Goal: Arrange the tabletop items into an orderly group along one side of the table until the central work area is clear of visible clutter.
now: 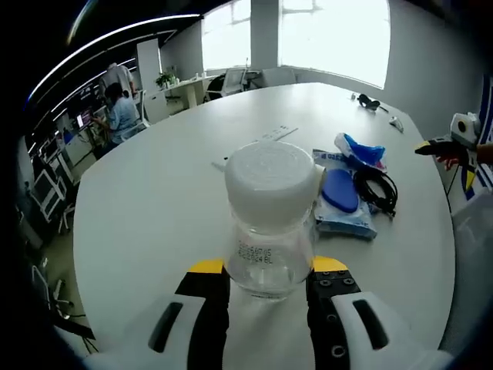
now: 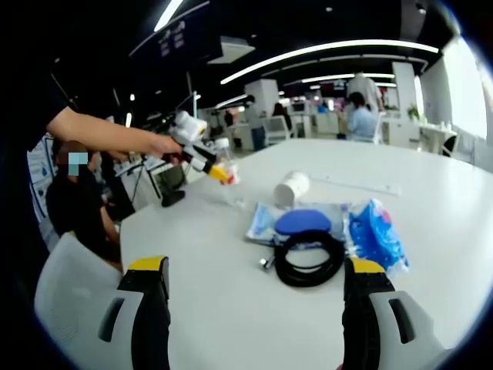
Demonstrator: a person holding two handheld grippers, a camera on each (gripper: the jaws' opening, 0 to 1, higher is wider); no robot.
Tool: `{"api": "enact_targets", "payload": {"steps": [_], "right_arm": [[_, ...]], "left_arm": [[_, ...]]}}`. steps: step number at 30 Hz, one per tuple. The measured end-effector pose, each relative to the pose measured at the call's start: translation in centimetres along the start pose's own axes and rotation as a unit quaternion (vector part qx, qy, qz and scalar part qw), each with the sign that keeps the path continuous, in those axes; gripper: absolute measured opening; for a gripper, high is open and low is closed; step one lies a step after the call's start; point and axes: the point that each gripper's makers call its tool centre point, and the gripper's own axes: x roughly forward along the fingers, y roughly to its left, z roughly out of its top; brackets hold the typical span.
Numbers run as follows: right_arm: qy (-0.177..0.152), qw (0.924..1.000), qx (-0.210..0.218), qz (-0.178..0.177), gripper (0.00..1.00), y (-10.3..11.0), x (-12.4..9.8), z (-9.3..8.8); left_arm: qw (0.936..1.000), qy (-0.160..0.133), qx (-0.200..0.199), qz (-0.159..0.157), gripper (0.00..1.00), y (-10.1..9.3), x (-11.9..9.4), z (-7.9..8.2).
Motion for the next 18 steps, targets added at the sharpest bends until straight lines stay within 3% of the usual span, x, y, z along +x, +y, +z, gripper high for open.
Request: {"api": "enact_targets", "payload": {"steps": [11,18], "right_arm": [[0.000,1.0000,-0.001,-0.004,0.92,-0.19,-0.03,0.11],[0.000,1.0000,-0.001,-0.005,0.92,-0.21,-0.15,0.19]], "left_arm": [[0.9994,0.008,0.024,-0.023,0.37,0.27,0.15,0.05],[0.9997,0.011,0.018,-0.011,0.39,0.36,0.15,0.01]]}}
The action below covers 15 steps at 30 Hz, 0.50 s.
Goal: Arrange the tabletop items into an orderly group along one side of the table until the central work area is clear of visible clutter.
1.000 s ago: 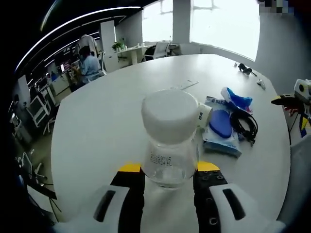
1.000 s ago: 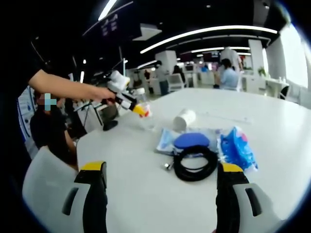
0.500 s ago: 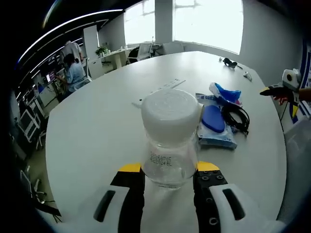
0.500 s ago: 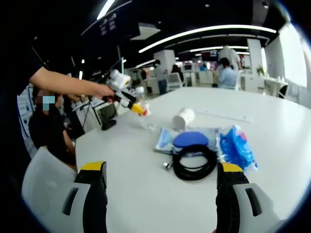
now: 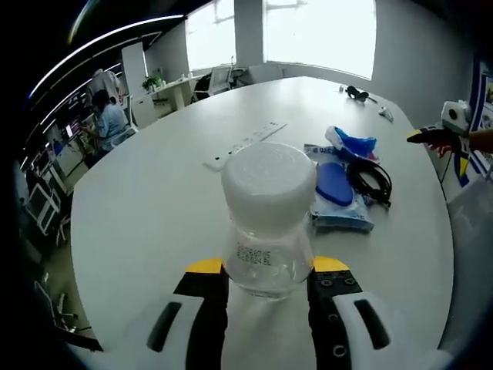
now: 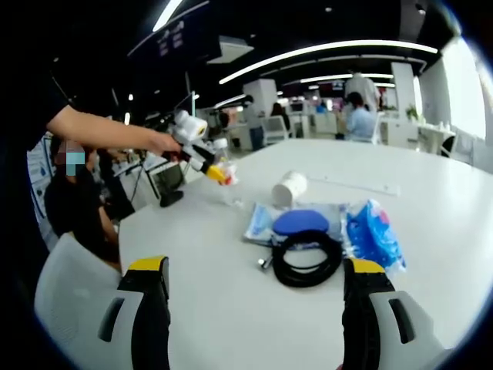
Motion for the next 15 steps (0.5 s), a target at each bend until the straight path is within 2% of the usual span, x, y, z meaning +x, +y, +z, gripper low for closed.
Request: {"api": "enact_targets", "payload": {"steps": [6,9,11,15], "right_arm": [[-0.001,1.0000,-0.001,0.002,0.92,0.11,0.00,0.08],[-0.001,1.0000,-0.002,0.003,0.92,0.17,-0.03,0.06],[-0.001,1.0000,-0.002,0.004,0.92,0.21,-0.04,0.03],[-0.001,1.0000,-0.003,0.006,0.92,0.34,-0.11,-0.02]], "left_arm": [[0.9997,0.001,-0.021,0.010,0.45,-0.40,0.00,0.11],[0.9994,0.001,-0.024,0.023,0.46,-0.30,-0.14,0.13],[0.9986,0.004,-0.041,0.033,0.47,-0.35,-0.22,-0.10],[0.9979,0.012,-0.036,0.052,0.45,-0.14,-0.38,-0.56]]}}
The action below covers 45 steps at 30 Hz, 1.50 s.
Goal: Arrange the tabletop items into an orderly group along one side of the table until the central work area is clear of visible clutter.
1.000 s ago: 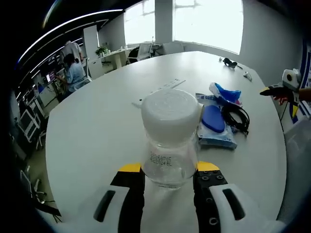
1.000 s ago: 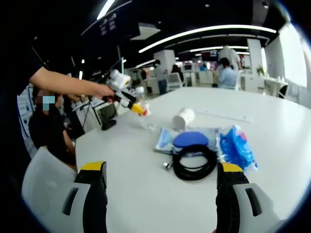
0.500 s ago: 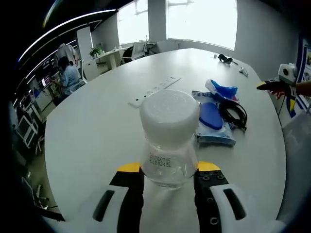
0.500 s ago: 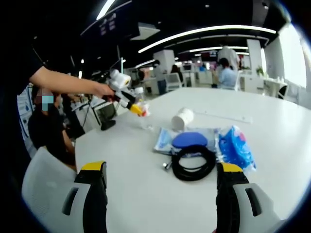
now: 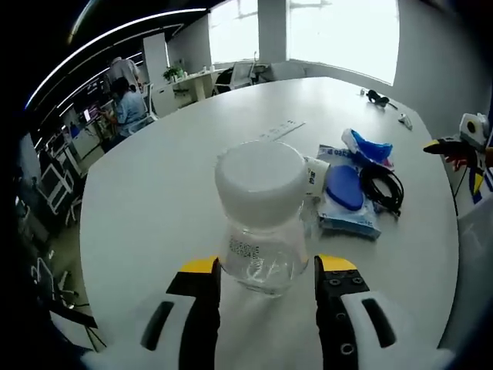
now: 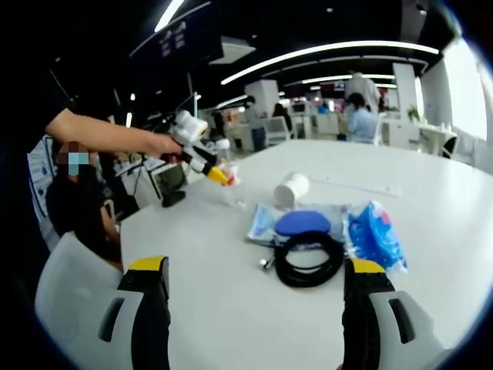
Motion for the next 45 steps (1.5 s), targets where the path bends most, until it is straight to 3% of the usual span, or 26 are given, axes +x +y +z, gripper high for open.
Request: {"api": "enact_targets", "payload": {"steps": [17,45], "right_arm": [[-0.002,1.0000,-0.002,0.005,0.92,0.2,-0.2,0.1],[-0.002,1.0000,0.000,-0.001,0.92,0.0,-0.6,-0.1]], "left_arm": [[0.9986,0.023,0.031,0.036,0.36,1.1,-1.3,-1.2],[0.9969,0.030,0.047,0.056,0.32,2.8,-1.0,-0.8]]}}
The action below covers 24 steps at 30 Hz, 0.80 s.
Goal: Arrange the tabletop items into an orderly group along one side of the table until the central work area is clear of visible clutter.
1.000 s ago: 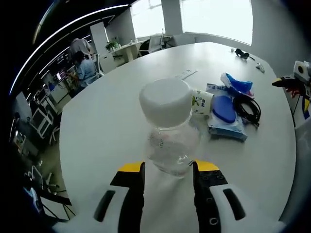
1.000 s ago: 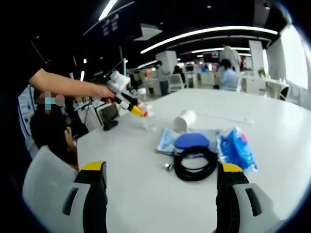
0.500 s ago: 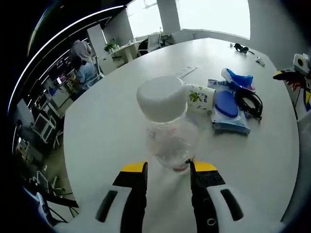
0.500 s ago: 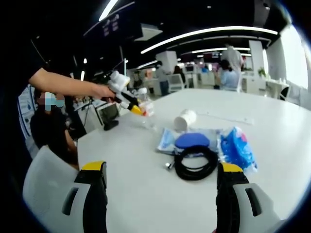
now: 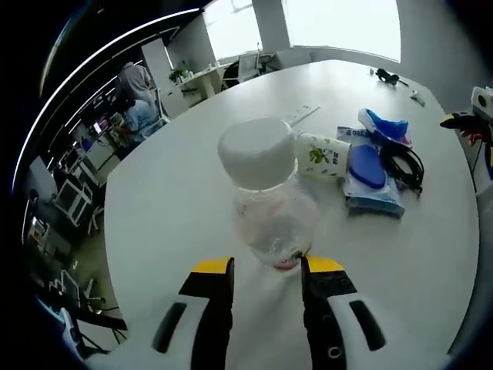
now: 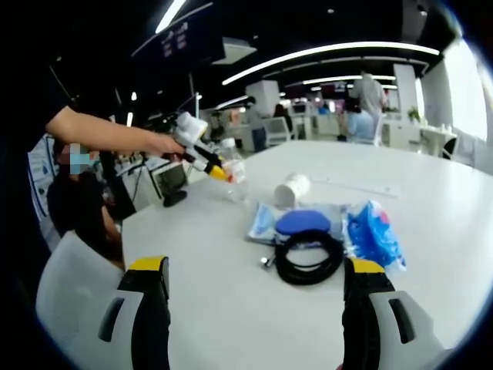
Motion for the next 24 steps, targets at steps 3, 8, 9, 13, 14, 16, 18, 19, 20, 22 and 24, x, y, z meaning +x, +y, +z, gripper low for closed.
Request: {"api": "enact_targets", "payload": {"steps": [3,8,9,13,14,16,18,19,20,22,24], "right_arm": [[0.000,1.0000,0.000,-0.001,0.92,-0.06,-0.06,-0.01],[0.000,1.0000,0.002,-0.003,0.92,-0.15,-0.08,-0.04],[0.000,1.0000,0.002,-0.003,0.92,-0.18,-0.08,-0.03],[0.000,1.0000,0.001,-0.004,0.92,-0.29,-0.09,0.03],[0.000,1.0000,0.002,-0.004,0.92,-0.30,-0.09,0.03],[0.000,1.0000,0.002,-0.004,0.92,-0.33,-0.07,0.08],[0.000,1.0000,0.002,-0.004,0.92,-0.36,-0.04,0.08],[0.000,1.0000,0.002,-0.004,0.92,-0.35,-0.03,0.11],[-0.001,1.0000,0.002,-0.003,0.92,-0.35,-0.01,0.14],[0.000,1.0000,0.001,-0.003,0.92,-0.33,0.05,0.15],[-0.001,1.0000,0.001,-0.003,0.92,-0.38,0.07,0.20]], "left_arm": [[1.0000,-0.001,-0.002,0.002,0.32,0.15,0.12,0.06],[1.0000,-0.004,-0.007,0.000,0.33,0.02,0.40,0.34],[1.0000,-0.004,-0.007,0.000,0.34,0.03,0.46,0.37],[1.0000,-0.002,-0.005,0.001,0.34,0.27,0.61,0.37],[1.0000,-0.002,-0.004,0.002,0.34,0.33,0.63,0.38],[1.0000,-0.003,-0.008,0.001,0.34,0.40,0.67,0.43],[0.9999,-0.004,-0.009,0.000,0.34,0.31,0.65,0.48],[1.0000,-0.004,-0.008,0.001,0.34,0.29,0.63,0.49],[0.9999,-0.005,-0.011,-0.001,0.34,0.19,0.62,0.53],[0.9997,-0.008,-0.022,-0.002,0.35,0.03,0.55,0.65],[0.9995,-0.010,-0.031,-0.003,0.36,-0.13,0.47,0.70]]}}
